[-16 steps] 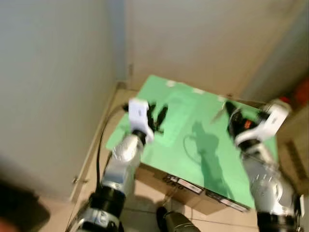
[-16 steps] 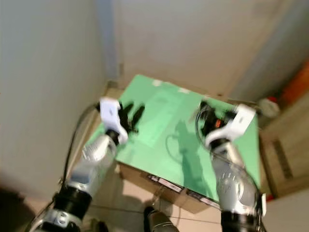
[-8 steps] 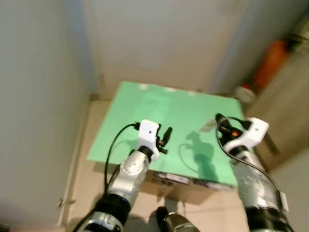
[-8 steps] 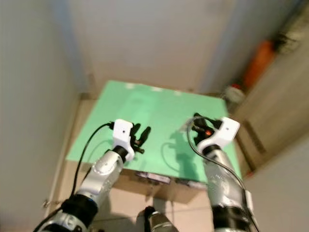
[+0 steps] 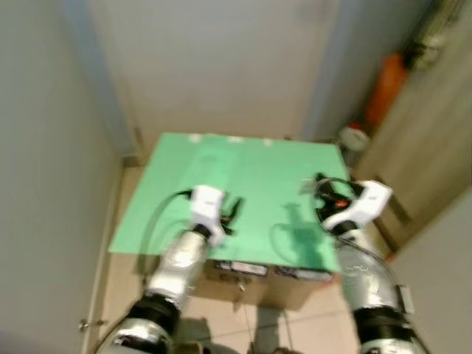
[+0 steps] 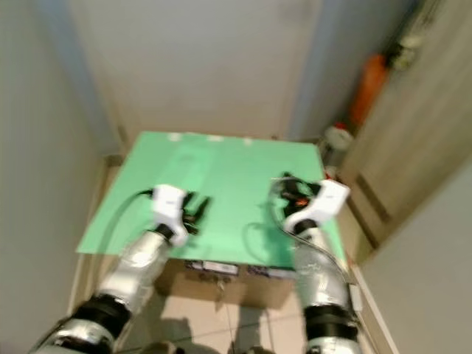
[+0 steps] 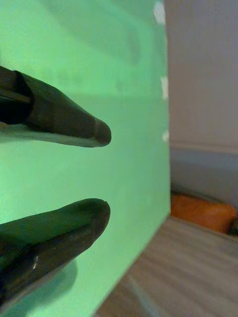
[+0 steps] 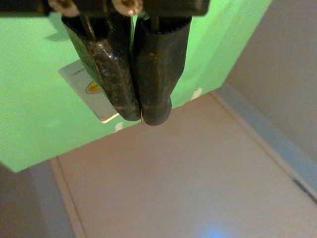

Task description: Hang keys on a hook

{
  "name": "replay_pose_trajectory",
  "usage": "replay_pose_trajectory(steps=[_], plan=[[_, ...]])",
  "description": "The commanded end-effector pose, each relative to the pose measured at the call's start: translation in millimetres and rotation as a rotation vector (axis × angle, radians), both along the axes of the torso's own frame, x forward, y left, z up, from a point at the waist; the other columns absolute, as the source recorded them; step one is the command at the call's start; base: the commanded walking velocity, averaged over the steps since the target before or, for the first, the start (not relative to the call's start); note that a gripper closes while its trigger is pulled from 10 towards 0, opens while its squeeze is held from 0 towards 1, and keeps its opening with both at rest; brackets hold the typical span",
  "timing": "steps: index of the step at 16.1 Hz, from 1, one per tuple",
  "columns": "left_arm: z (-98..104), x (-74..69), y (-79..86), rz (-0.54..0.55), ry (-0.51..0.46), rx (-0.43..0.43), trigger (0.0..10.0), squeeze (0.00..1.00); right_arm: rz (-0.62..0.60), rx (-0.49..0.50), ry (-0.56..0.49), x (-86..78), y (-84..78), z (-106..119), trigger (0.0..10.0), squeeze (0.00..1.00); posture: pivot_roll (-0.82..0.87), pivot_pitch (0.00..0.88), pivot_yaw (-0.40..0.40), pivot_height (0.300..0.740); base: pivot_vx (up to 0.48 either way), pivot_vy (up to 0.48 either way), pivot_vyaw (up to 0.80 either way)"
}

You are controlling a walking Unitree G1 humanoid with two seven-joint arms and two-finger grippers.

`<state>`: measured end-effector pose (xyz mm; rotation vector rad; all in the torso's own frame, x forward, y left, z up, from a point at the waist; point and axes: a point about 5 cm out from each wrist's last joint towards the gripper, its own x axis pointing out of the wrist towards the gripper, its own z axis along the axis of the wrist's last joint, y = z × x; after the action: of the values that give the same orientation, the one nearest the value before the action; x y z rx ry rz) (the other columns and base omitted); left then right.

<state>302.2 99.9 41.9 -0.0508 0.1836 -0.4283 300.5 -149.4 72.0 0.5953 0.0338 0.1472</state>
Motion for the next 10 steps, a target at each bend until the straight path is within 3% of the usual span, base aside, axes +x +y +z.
replay_pose_trajectory(steps=[1, 7, 10], plan=[[0, 0.7, -4.0, -0.012, -0.001, -0.014, 10.0, 0.00, -0.015, -0.014, -0.016, -2.7, -4.6, 0, 10.0, 0.00, -0.05, 0.000, 0.018, 0.740, 0.000, 0.000, -0.79], [-3, 0.7, 2.3, -0.010, 0.015, -0.030, 10.0, 0.00, -0.025, 0.001, -0.005, -12.4, 2.5, -9, 10.0, 0.00, -0.08, 0.000, 0.038, 0.740, 0.000, 0.000, -0.79], [3, 4.7, -5.2, -0.022, -0.008, -0.053, 10.0, 0.00, -0.001, 0.010, -0.011, -10.2, 4.0, -9, 10.0, 0.00, -0.08, 0.000, 0.022, 0.740, 0.000, 0.000, -0.80]])
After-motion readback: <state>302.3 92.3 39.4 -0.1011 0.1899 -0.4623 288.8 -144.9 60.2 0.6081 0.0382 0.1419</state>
